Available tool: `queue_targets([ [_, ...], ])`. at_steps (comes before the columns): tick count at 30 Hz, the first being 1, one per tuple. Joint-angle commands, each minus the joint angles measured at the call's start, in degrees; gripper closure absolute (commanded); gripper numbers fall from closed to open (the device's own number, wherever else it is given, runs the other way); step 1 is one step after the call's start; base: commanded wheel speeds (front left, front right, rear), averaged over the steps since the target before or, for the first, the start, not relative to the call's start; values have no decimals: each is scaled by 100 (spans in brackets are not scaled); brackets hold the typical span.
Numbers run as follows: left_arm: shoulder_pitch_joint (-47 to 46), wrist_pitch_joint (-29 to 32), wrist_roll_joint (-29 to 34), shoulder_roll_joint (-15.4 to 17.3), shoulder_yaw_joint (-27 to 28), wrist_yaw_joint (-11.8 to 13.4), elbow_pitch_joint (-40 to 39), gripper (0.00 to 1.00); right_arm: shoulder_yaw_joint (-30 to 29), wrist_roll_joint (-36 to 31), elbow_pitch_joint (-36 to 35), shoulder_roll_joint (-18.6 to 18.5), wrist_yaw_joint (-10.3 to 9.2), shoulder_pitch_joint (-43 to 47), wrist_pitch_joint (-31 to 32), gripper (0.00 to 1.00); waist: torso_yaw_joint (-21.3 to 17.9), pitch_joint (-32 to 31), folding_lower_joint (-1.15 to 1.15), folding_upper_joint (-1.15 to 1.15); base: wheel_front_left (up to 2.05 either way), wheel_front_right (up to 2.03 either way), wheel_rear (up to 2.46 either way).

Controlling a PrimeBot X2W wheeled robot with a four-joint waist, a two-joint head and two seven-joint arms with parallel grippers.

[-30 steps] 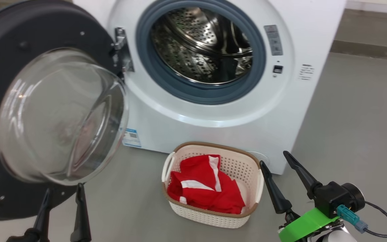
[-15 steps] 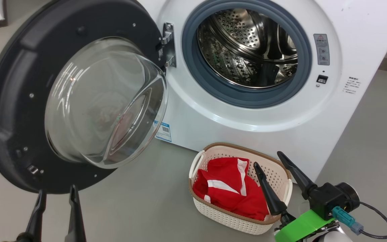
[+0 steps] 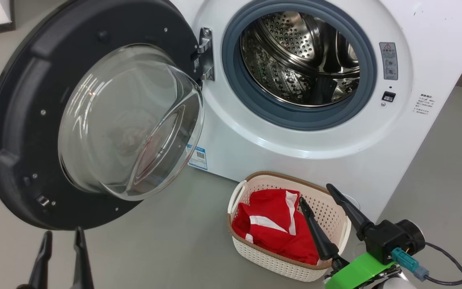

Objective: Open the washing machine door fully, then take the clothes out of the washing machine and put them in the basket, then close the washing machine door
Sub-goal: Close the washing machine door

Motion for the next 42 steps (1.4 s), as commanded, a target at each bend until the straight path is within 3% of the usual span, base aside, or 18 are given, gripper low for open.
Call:
queue_targets([
  [1, -126, -5, 49, 80, 220, 58, -169, 100, 145, 43, -113, 4, 28, -241, -36, 0, -7, -17, 0, 0, 0, 0, 0],
  [11, -648, -125, 140, 251, 382, 169, -68, 100, 144, 43, -56, 4, 28, -210, -36, 0, -71, -68, 0, 0, 0, 0, 0],
  [21, -2230, -207, -170, 871, 850, -104, 486, 100, 68, -10, -22, 4, 28, -144, -36, 0, -184, -98, 0, 0, 0, 0, 0],
  [32, -4379, -30, -1087, 1247, 1402, -366, 2839, 100, 26, -47, 29, 4, 28, -158, -36, 0, -374, -50, 0, 0, 0, 0, 0],
  [42, -5631, 1012, -2305, 1431, 2110, -470, 5159, 100, 32, -142, 104, 4, 28, -245, -36, 0, -543, 14, 0, 0, 0, 0, 0],
])
